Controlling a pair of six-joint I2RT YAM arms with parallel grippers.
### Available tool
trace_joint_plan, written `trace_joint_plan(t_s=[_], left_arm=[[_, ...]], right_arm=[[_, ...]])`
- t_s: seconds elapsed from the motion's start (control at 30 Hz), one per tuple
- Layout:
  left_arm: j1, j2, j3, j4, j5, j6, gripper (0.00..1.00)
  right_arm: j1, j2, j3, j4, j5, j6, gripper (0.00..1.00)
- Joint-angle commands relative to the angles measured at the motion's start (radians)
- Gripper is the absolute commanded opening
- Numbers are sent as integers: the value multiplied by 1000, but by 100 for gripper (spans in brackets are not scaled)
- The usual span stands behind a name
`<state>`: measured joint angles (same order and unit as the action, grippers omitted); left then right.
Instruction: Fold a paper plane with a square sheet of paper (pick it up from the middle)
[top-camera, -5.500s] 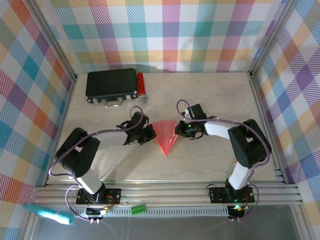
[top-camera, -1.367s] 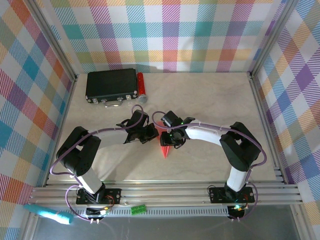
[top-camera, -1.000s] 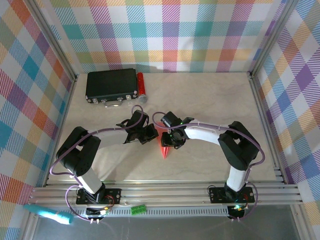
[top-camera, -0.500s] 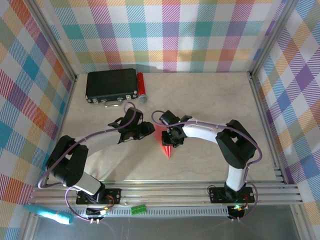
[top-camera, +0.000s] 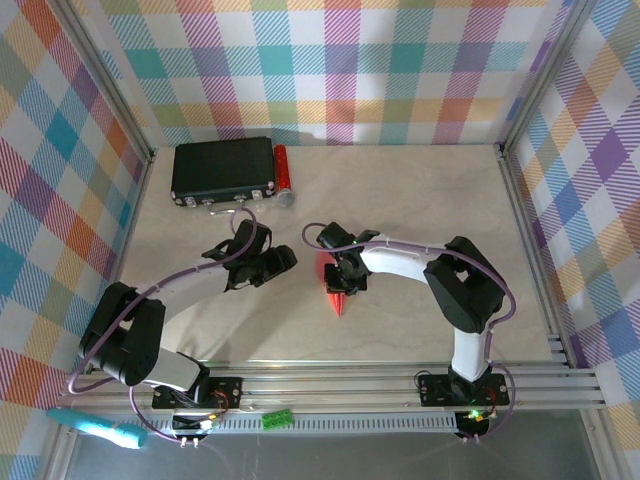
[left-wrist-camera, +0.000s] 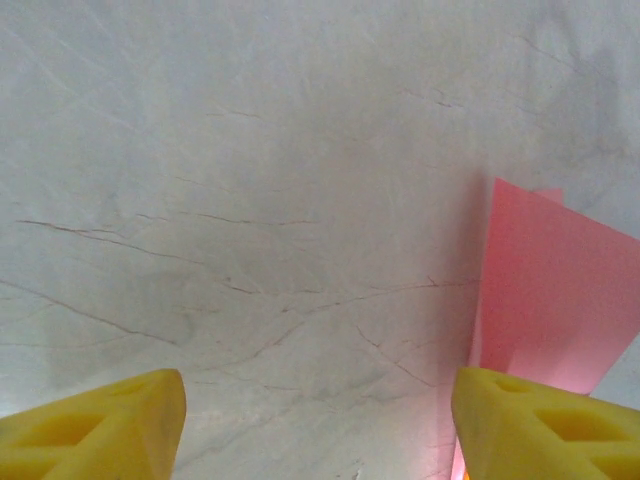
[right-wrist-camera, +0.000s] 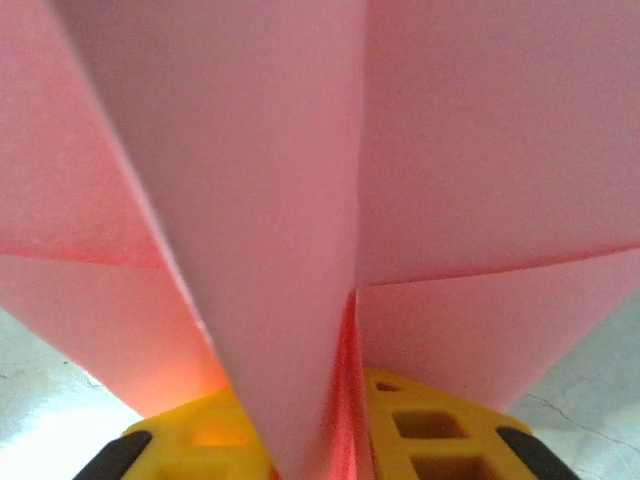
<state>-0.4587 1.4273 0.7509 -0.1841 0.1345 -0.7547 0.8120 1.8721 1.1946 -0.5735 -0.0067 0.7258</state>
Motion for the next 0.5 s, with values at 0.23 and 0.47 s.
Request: trace_joint_plan(t_s=[0.23, 0.47], left_arm=[[32, -93, -17, -124, -102, 83, 90], [68, -145, -29, -172, -136, 122, 99]], right_arm=[[-7, -12, 82, -113, 125, -17, 10], [-136, 9, 173, -73, 68, -183, 7]])
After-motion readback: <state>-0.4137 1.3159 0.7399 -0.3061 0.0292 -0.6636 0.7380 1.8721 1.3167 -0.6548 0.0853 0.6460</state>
